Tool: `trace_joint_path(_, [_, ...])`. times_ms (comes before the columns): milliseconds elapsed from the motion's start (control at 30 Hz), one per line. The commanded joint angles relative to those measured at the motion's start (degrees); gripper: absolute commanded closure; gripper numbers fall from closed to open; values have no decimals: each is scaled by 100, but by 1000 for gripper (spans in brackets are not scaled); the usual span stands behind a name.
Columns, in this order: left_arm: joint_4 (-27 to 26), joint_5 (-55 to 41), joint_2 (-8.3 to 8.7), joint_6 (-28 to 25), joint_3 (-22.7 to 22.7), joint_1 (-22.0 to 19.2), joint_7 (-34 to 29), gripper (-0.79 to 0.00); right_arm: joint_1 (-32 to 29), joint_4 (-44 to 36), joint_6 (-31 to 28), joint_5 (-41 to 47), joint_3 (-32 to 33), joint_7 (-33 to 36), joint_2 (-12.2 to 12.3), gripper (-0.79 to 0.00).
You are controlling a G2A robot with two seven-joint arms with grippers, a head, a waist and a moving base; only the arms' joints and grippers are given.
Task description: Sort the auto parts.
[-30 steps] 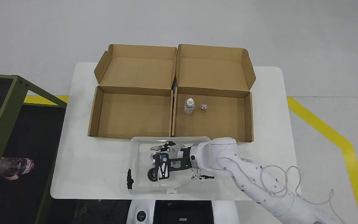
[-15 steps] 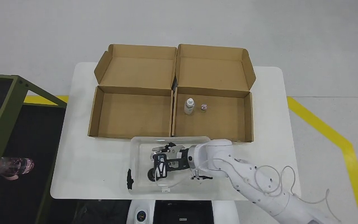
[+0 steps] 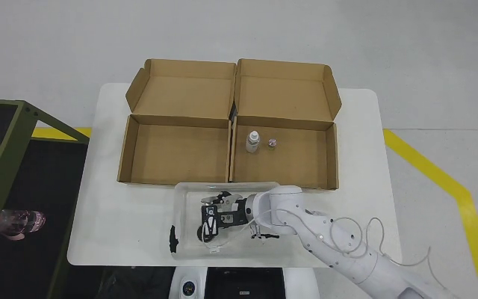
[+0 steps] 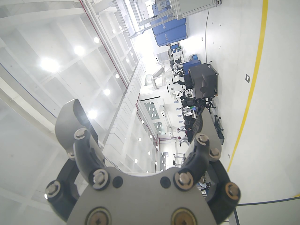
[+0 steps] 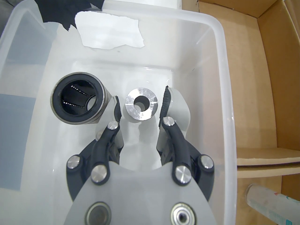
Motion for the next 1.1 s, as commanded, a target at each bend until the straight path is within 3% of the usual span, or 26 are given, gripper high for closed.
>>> trace_joint_path(0, [0,0,0,0,0,0,0,-785,40,64,15,-6,-42,-3,-35,-326])
trace_joint_path(467, [0,0,0,0,0,0,0,-785,193,445,90,-108,-222,-14,-220,-299])
trace_joint_path(533, [0,0,0,0,0,0,0,-785,185,461,92,-122,-216,-16,-230,-268])
trace_joint_path(700, [0,0,0,0,0,0,0,-785,157,498,74,-125,-200,-50,-250,-15])
trace_joint_path(1067, [0,0,0,0,0,0,0,-785,67,151,-94,115,51,-290,-238,0])
